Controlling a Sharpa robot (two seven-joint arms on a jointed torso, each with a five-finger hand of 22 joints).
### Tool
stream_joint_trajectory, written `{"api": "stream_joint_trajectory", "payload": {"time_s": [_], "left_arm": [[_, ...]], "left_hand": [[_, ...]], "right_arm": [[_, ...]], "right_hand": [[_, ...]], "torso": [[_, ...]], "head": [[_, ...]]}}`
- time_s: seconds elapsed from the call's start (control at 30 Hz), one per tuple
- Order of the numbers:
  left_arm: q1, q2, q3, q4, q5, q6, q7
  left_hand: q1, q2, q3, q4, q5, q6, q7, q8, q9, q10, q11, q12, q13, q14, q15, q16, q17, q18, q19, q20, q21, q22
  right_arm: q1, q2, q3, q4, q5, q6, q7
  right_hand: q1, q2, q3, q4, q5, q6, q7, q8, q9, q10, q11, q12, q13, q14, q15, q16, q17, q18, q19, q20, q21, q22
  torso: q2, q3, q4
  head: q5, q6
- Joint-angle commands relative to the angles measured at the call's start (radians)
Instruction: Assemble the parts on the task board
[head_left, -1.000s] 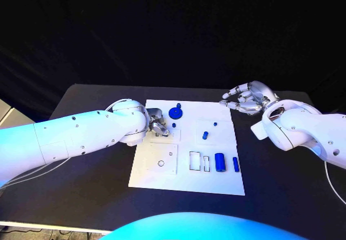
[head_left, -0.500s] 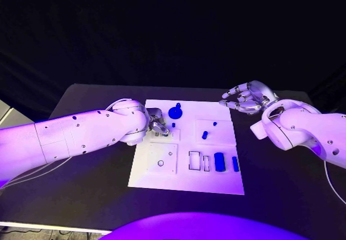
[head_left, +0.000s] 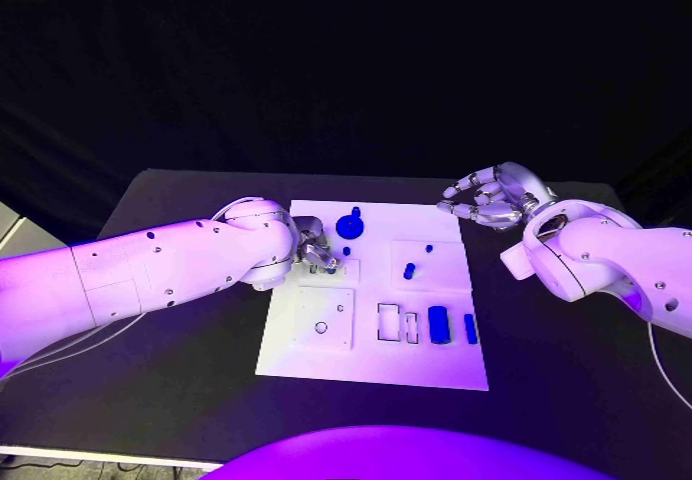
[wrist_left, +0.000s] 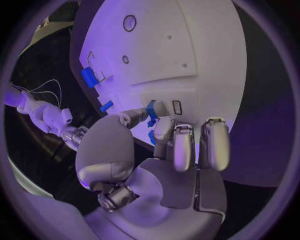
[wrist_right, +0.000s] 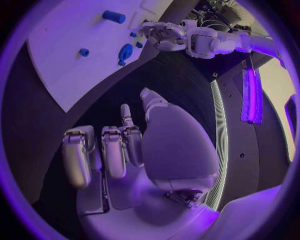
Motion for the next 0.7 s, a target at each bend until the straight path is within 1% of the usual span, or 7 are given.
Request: {"api": "stream_joint_trajectory", "payload": {"time_s": [0.03,0.1,0.27,0.37,0.47,0.63,0.7], "left_arm": [[-0.005,0.005,-0.003,-0.002,0.011,0.031,-0.003],[-0.005,0.005,-0.003,-0.003,0.012,0.033,-0.003],[-0.005,0.003,-0.003,-0.004,0.012,0.039,-0.004],[-0.005,0.001,-0.003,-0.005,0.012,0.042,-0.004],[-0.005,-0.001,-0.003,-0.005,0.012,0.042,-0.004],[-0.005,-0.002,-0.002,-0.005,0.008,0.038,-0.006],[-0.005,-0.002,-0.001,-0.005,0.007,0.035,-0.007]], "left_hand": [[-0.007,0.000,-0.011,0.003,-0.003,0.000,0.001,-0.004,-0.001,0.002,-0.001,0.001,0.001,0.082,-0.006,-0.002,0.176,-0.007,-0.002,-0.004,-0.005,0.044],[-0.007,0.000,-0.011,0.003,-0.003,0.000,0.001,-0.004,-0.001,0.002,-0.001,0.001,0.001,0.082,-0.006,-0.002,0.176,-0.007,-0.002,-0.004,-0.005,0.044],[0.005,-0.005,-0.049,0.015,-0.002,0.000,0.001,-0.006,-0.001,0.002,-0.001,0.001,0.001,0.082,-0.006,-0.001,0.178,-0.007,-0.002,-0.004,-0.006,0.045],[0.019,-0.006,-0.088,0.030,-0.001,0.001,0.001,-0.008,-0.002,0.002,-0.002,0.002,0.002,0.082,-0.006,-0.001,0.178,-0.007,-0.002,-0.004,-0.006,0.045],[0.033,-0.004,-0.145,0.053,-0.001,0.003,0.001,-0.011,-0.003,0.003,-0.001,0.003,0.004,0.082,-0.006,0.000,0.179,-0.007,-0.002,-0.004,-0.007,0.046],[0.016,-0.001,-0.227,0.059,-0.005,0.007,0.003,-0.015,-0.003,0.003,0.000,0.003,0.005,0.083,-0.005,0.000,0.180,-0.008,-0.002,-0.003,-0.007,0.046],[0.008,-0.002,-0.247,0.059,-0.006,0.008,0.003,-0.015,-0.003,0.003,0.000,0.003,0.005,0.082,-0.005,0.000,0.179,-0.007,-0.002,-0.003,-0.008,0.046]], "right_arm": [[-0.001,-0.001,0.000,0.002,-0.006,0.008,0.006],[-0.001,-0.001,0.000,0.002,-0.006,0.008,0.006],[-0.001,-0.002,0.000,0.002,-0.006,0.009,0.005],[-0.001,-0.002,0.000,0.002,-0.006,0.009,0.005],[-0.001,-0.003,0.000,0.002,-0.006,0.008,0.005],[-0.001,-0.003,0.000,0.001,-0.006,0.006,0.005],[-0.001,-0.003,0.000,0.001,-0.006,0.006,0.005]], "right_hand": [[-0.011,-0.003,0.005,0.003,0.002,-0.004,0.000,-0.004,-0.001,0.033,0.009,-0.004,0.195,0.106,0.005,0.003,0.263,-0.007,0.103,0.008,0.004,0.263],[-0.013,-0.003,0.004,0.003,0.001,-0.003,0.000,-0.004,-0.001,0.033,0.009,-0.004,0.195,0.106,0.005,0.003,0.263,-0.007,0.103,0.008,0.004,0.263],[-0.021,-0.004,0.002,0.003,0.001,-0.003,0.000,-0.004,-0.002,0.033,0.009,-0.003,0.195,0.106,0.005,0.003,0.263,-0.007,0.103,0.008,0.004,0.263],[-0.027,-0.004,0.000,0.004,0.000,-0.003,0.000,-0.004,-0.003,0.033,0.009,-0.004,0.194,0.106,0.005,0.003,0.263,-0.007,0.103,0.008,0.004,0.263],[-0.036,-0.004,-0.004,0.004,-0.001,-0.004,0.000,-0.004,-0.003,0.033,0.008,-0.004,0.194,0.106,0.005,0.003,0.263,-0.007,0.103,0.008,0.004,0.263],[-0.050,-0.003,-0.009,0.004,-0.001,-0.004,-0.001,-0.003,-0.005,0.032,0.008,-0.005,0.193,0.106,0.005,0.003,0.263,-0.007,0.103,0.008,0.004,0.263],[-0.056,-0.003,-0.011,0.004,-0.001,-0.004,-0.001,-0.003,-0.005,0.032,0.008,-0.005,0.193,0.106,0.004,0.003,0.263,-0.007,0.103,0.008,0.004,0.263]], "torso": [[0.000,-0.0002,0.0000],[0.000,-0.0003,0.0000],[0.000,-0.0010,0.0005],[0.000,-0.0012,0.0007],[0.000,-0.0019,0.0012],[0.000,-0.0016,0.0011],[0.000,-0.0017,0.0011]], "head": [[0.000,0.000],[0.000,0.000],[0.001,-0.002],[0.000,-0.002],[0.000,-0.002],[0.000,-0.001],[0.000,-0.001]]}}
